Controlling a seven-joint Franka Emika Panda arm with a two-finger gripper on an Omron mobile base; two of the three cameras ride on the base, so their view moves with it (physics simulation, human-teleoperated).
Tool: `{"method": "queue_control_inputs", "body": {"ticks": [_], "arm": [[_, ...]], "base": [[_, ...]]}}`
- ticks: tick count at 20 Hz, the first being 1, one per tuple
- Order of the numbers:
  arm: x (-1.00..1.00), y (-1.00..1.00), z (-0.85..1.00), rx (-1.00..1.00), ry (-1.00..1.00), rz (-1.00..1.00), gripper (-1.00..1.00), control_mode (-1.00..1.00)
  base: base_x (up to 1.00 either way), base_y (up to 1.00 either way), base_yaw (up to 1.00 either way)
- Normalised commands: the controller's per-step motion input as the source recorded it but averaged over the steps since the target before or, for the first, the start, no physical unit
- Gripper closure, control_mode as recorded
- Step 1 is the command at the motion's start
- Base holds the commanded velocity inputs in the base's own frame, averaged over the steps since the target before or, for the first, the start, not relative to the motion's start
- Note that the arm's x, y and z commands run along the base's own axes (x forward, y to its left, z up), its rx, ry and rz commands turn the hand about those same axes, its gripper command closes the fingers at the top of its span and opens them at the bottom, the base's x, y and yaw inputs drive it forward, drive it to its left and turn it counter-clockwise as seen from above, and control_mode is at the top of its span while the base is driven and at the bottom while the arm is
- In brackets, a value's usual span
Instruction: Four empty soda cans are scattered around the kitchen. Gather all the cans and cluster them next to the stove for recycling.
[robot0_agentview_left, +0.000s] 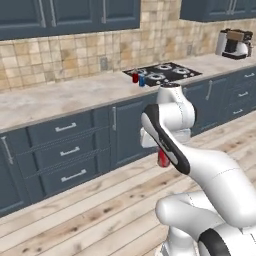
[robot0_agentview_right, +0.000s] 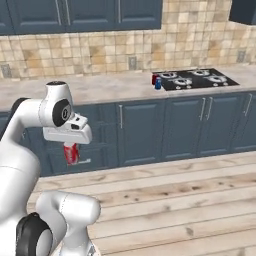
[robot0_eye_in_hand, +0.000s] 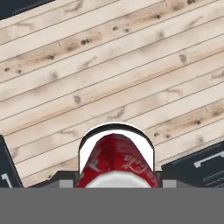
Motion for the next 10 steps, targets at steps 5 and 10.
{"method": "queue_control_inputs", "body": {"ticks": [5,10], "arm": [[0.00,0.00,0.00,0.00,0.00,0.00,1.00,1.00],[0.00,0.00,0.00,0.00,0.00,0.00,1.00,1.00]], "base": [[1.00,0.03,0.00],[0.93,0.04,0.10]]}}
